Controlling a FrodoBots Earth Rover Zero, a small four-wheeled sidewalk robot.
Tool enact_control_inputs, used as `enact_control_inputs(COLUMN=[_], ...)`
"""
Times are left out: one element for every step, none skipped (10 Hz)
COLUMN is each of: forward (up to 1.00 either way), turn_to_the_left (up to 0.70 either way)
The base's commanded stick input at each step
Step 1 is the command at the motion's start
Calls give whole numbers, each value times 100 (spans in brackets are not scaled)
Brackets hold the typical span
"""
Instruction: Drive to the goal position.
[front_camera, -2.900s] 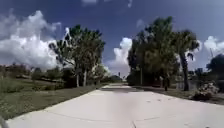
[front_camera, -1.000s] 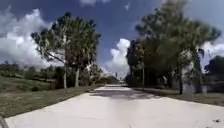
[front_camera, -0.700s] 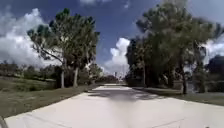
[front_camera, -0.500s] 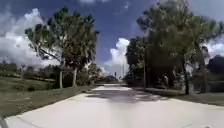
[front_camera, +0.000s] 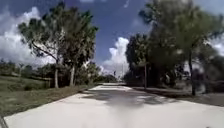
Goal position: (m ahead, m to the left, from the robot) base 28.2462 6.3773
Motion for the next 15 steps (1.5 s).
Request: enact_control_inputs(forward=[85,85,85,85,85,85,85,85,85,85,85,85,85,85,85], turn_to_the_left=[0,0,0,0,0,0,0,13,34,34,34,34,15,0,0])
